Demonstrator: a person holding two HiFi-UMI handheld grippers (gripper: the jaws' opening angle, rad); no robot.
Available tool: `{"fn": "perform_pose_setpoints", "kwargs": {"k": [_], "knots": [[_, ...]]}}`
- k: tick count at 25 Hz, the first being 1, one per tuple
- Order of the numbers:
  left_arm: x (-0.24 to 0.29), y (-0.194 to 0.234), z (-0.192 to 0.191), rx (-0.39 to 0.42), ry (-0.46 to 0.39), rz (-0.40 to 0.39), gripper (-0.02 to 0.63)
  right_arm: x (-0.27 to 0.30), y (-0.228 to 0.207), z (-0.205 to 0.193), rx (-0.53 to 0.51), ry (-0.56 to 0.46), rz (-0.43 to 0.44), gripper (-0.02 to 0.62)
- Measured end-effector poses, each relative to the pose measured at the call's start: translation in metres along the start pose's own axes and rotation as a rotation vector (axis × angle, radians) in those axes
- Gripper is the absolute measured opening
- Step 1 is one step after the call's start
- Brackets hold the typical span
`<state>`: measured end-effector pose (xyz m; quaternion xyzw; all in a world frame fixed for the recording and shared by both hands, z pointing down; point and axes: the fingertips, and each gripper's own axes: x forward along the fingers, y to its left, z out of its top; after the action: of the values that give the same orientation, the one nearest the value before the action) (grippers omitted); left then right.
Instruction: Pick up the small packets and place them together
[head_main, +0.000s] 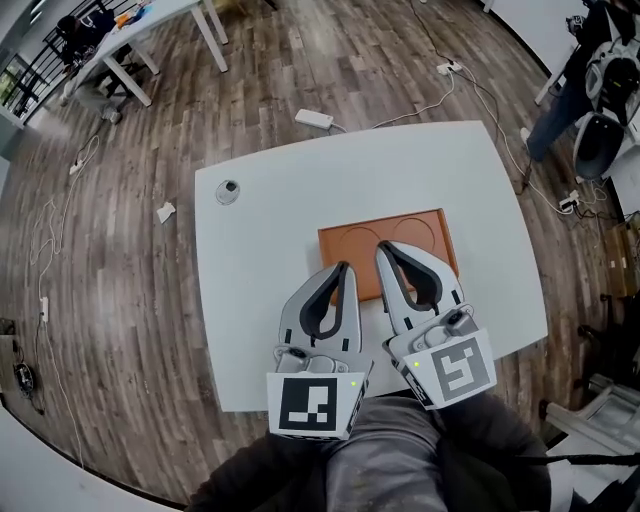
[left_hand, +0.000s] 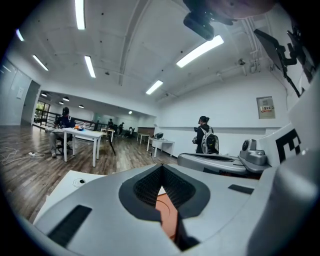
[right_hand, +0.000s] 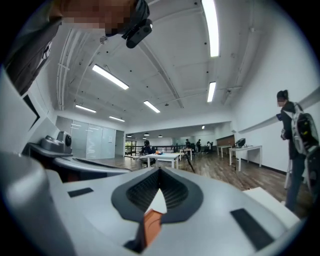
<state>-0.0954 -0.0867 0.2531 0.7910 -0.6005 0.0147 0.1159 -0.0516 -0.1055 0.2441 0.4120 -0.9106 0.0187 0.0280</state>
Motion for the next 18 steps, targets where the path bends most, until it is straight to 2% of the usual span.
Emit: {"fn": "perform_pose_setpoints", "kwargs": {"k": [11,14,18], "knots": [[-0.015,-0.02,-0.004,0.033,-0.016,-0.024,0.0,-0.027,0.003,-0.005,0.008,-0.038,-0.021,0.005],[-0.03,-0.026,-0.029,0.03,-0.017,-0.017,0.0,-0.047,0.016,-0.035,0.034,-0.022,-0.013,0.005],[-0.042,-0.029,-0.088,0.039,-0.007,-0.004,0.0,-0.075,0.028,-0.099,0.054,-0.004,-0.01,0.005]]}}
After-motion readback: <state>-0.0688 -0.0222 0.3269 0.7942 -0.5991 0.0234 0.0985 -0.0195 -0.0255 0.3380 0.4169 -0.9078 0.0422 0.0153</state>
